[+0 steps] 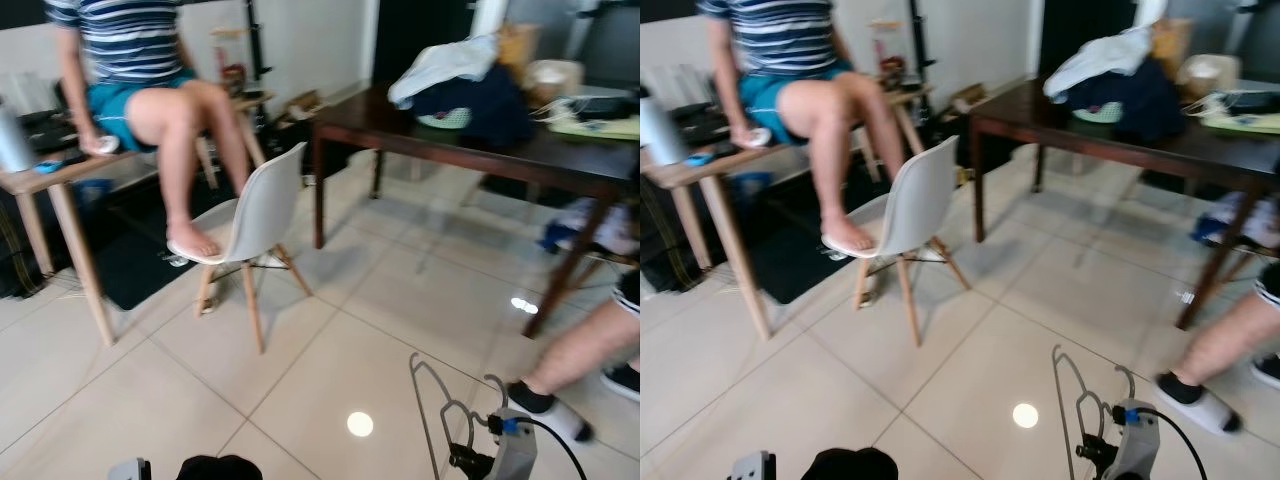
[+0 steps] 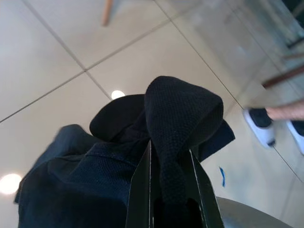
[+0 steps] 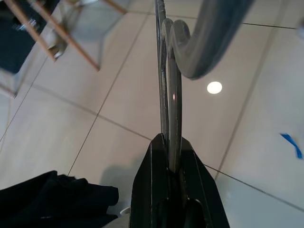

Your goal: Hang hanger

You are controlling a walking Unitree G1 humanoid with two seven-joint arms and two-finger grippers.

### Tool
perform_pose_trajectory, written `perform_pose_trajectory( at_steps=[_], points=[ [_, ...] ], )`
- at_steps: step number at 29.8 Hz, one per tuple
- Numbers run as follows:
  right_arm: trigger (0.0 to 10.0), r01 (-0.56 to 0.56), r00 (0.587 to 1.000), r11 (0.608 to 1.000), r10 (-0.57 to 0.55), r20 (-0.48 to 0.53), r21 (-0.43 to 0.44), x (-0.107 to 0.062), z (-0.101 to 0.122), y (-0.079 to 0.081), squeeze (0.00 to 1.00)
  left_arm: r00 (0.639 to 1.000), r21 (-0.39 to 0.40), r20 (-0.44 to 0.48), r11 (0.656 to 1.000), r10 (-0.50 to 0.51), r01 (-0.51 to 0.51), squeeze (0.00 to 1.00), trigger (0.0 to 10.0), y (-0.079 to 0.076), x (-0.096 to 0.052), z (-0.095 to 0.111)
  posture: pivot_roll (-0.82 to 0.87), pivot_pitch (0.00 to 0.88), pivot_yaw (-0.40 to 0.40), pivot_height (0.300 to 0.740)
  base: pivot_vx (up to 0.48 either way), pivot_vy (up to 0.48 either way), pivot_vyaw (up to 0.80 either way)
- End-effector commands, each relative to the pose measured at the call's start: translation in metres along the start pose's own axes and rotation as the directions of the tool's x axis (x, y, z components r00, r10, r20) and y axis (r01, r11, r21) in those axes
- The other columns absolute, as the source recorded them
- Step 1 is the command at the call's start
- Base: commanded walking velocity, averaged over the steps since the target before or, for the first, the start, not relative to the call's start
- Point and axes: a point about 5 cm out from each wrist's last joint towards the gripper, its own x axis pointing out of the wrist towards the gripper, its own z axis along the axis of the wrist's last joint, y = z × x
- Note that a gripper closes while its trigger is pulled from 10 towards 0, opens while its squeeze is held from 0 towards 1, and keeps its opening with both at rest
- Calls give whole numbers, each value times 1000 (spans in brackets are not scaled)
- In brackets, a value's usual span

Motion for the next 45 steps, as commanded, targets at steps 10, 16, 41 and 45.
perform_pose_trajectory(
  at_steps=[10, 16, 41, 45],
  points=[
    [10000, -10, 1000, 1000, 9, 12, 21, -1, -1, 0, 0, 1000, -25, 27, 1000, -6, 7, 0, 10000, 1, -1, 4, -107, 0, 49, 736, 0, 0, -800],
    [10000, -13, 1000, 1000, 13, 19, 20, -1, 1, -1, 0, 999, -35, 34, 999, -12, 13, 0, 10000, -2, -1, 4, -106, 0, 44, 736, 0, 0, -800],
    [10000, -72, 996, 997, 72, 50, 5, 0, 5, 5, 0, 997, 23, 74, 1000, -11, 9, 0, 10000, 1, -7, 10, -79, 0, 44, 736, 86, 0, -640],
    [10000, -79, 996, 997, 79, 49, -5, 1, 6, 6, 0, 996, 35, 86, 999, -3, 0, 0, 10000, 1, -7, 12, -77, 0, 42, 736, 442, 0, 0]
  ],
)
